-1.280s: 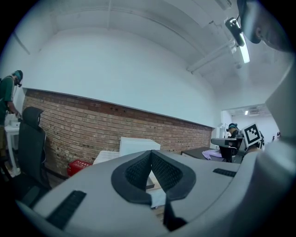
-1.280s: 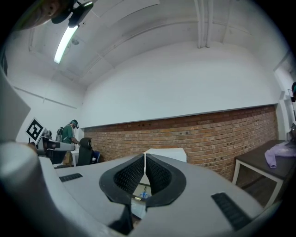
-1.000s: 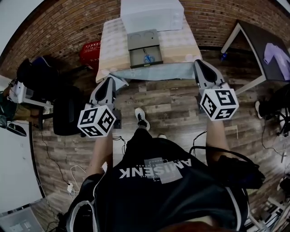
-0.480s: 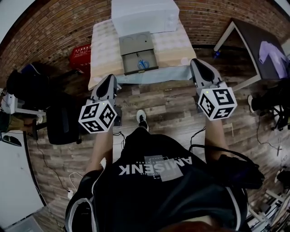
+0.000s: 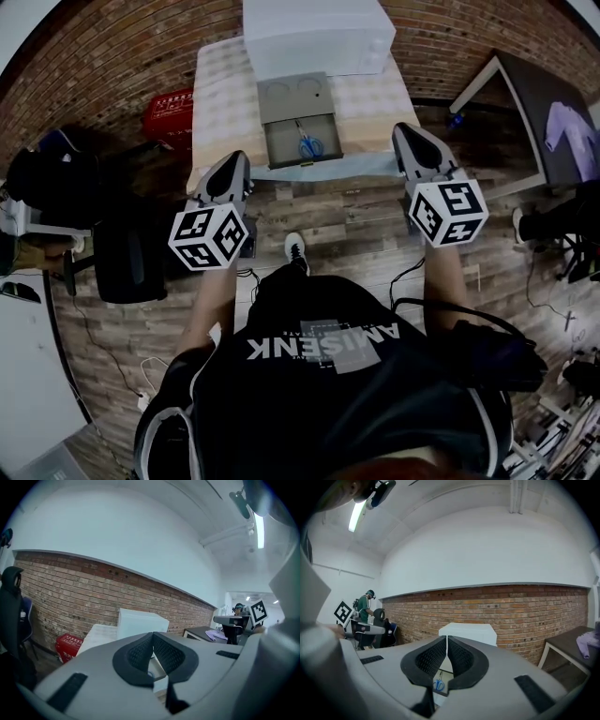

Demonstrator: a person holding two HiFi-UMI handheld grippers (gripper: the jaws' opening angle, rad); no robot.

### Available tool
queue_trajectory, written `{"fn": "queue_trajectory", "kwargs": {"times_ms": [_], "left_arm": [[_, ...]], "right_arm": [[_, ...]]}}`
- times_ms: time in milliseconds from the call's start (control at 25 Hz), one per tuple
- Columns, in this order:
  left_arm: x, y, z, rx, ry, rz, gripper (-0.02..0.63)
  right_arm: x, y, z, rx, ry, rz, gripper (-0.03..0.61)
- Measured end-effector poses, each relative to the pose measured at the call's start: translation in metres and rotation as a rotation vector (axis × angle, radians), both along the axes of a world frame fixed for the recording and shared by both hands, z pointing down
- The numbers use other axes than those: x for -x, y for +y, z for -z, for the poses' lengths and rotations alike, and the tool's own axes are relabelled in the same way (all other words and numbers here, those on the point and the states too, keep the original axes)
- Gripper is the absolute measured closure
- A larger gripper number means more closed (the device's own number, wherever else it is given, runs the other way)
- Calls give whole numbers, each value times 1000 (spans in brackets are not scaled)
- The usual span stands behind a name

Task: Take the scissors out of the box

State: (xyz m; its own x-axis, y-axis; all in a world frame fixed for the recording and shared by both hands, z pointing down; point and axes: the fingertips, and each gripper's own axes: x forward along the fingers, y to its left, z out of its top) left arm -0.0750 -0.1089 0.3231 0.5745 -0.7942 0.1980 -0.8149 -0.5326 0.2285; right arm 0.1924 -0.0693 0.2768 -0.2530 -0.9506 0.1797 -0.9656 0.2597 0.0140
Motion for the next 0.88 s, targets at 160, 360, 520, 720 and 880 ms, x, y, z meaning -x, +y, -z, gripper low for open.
{"fn": "queue_trajectory", "kwargs": {"times_ms": [160, 360, 520, 720, 880], "left_arm": [[6, -33, -7, 28, 13, -14, 601], [6, -74, -19, 60, 19, -55, 601], [5, -104, -36, 97, 17, -100, 601], [16, -146, -47, 122, 49, -98, 601], [24, -172, -58, 138, 60, -113, 601]], "right_arm": [[12, -27, -4, 31, 30, 6, 535], [18, -63, -16, 89, 46, -9, 535], [32, -90, -35, 150, 65, 2, 535], [49, -120, -51, 203, 85, 11, 535], [62, -146, -62, 234, 106, 14, 535]]}}
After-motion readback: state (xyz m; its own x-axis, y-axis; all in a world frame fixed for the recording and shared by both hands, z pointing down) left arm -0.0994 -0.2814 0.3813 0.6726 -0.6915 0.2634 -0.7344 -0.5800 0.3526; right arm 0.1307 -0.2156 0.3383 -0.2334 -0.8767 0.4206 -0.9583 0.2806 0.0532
